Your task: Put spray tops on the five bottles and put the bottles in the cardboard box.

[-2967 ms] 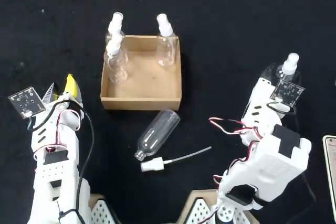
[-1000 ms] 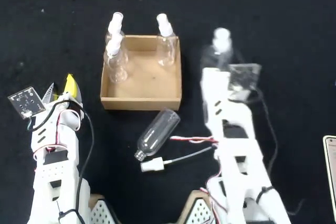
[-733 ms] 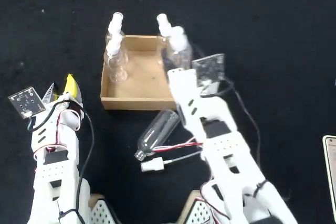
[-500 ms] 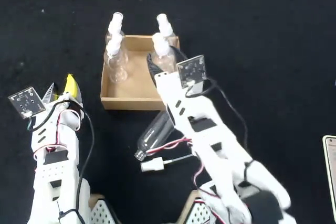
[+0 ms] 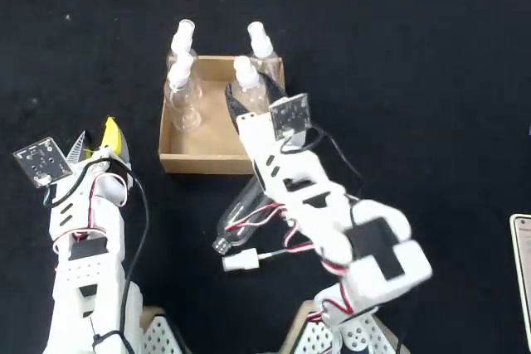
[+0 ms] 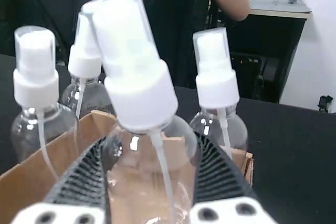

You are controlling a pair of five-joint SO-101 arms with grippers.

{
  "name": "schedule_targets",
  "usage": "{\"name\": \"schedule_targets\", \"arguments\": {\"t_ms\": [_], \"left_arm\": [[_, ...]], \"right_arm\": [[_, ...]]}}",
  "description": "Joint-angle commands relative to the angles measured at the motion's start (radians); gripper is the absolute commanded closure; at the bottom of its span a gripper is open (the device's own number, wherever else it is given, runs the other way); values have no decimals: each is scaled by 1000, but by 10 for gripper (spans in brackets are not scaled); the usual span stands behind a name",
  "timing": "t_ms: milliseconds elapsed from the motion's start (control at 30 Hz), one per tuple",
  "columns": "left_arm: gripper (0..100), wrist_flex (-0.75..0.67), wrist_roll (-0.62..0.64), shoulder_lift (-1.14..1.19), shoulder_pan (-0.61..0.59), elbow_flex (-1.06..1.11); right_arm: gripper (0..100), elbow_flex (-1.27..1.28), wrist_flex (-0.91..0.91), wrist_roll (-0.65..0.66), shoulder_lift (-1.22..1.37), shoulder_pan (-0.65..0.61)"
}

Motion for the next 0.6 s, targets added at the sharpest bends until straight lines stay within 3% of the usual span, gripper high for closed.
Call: {"name": "schedule_targets", "arguments": {"t_ms": [0, 567], "left_arm": [[841, -28, 5, -3, 4, -22], [841, -26, 5, -8, 4, -18]], "right_arm": [[988, -58, -138, 0, 62, -15], [986, -140, -183, 2, 252, -12]]}}
